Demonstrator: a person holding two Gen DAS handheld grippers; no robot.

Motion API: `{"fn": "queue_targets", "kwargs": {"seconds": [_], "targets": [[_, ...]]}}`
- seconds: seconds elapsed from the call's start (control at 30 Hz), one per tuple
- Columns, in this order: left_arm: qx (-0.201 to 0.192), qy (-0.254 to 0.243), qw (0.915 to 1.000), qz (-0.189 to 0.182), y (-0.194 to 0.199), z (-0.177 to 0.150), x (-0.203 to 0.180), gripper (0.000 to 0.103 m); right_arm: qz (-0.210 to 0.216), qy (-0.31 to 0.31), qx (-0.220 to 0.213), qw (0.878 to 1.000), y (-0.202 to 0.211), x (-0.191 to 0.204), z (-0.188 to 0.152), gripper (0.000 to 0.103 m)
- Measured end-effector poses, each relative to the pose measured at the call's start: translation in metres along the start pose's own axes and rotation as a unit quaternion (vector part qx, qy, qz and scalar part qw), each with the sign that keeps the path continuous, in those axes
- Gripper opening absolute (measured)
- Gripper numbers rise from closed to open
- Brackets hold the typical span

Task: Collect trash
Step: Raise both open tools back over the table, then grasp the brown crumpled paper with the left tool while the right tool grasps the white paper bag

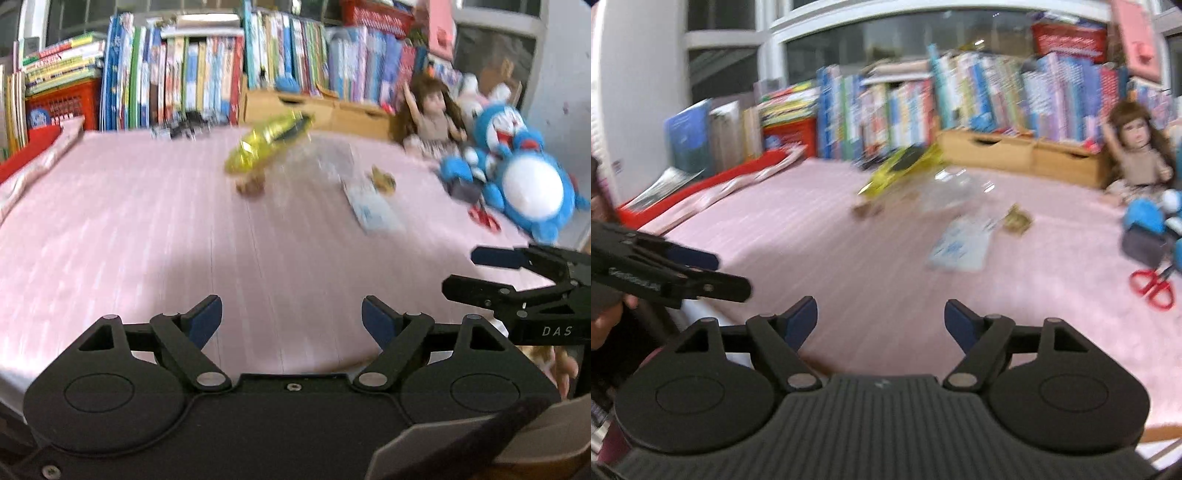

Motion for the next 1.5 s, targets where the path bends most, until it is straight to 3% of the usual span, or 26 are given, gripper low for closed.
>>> {"fn": "queue_targets", "kwargs": {"seconds": [0.17,0.3,0.63,0.9,0.93,1.0,1.1,1.17,1.27,1.5], "targets": [[-0.044,0.011,0.9990,0.001,-0.027,0.036,0.004,0.083,-0.036,-0.012,-0.010,0.999,-0.021,-0.028,0.013,0.088],[-0.064,0.010,0.9977,0.021,-0.060,0.062,0.006,0.083,-0.045,-0.026,-0.004,0.999,-0.045,-0.045,0.021,0.089],[-0.041,0.053,0.9952,0.071,-0.166,0.096,0.023,0.082,-0.046,-0.058,0.050,0.996,-0.116,-0.059,0.020,0.090],[-0.036,0.057,0.9926,0.100,-0.206,0.100,0.027,0.073,-0.061,-0.038,0.071,0.995,-0.150,-0.042,0.018,0.091],[-0.032,0.061,0.9926,0.100,-0.210,0.100,0.028,0.072,-0.060,-0.037,0.074,0.995,-0.151,-0.040,0.017,0.088],[-0.038,0.054,0.9930,0.098,-0.213,0.100,0.026,0.065,-0.062,-0.027,0.071,0.995,-0.148,-0.035,0.017,0.072],[-0.040,0.039,0.9939,0.095,-0.216,0.099,0.021,0.047,-0.059,-0.023,0.060,0.996,-0.140,-0.031,0.017,0.065],[-0.042,0.037,0.9942,0.092,-0.215,0.098,0.018,0.025,-0.062,-0.018,0.050,0.997,-0.133,-0.030,0.018,0.059],[-0.049,0.031,0.9938,0.094,-0.207,0.094,0.013,0.023,-0.061,-0.023,0.042,0.997,-0.123,-0.032,0.022,0.047],[-0.059,0.027,0.9946,0.081,-0.179,0.081,0.010,0.022,-0.048,-0.023,0.038,0.998,-0.104,-0.033,0.019,0.038]]}}
Point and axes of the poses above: each gripper's, at about its wrist camera, not at the fingertips, and y roughly against the way its jaws point, x to its left, z to its top, the point moved 1 cm from there along -y, roughly the way its jaws point, and after that the axes turned 11 degrees about y, right-handed, at the moved point
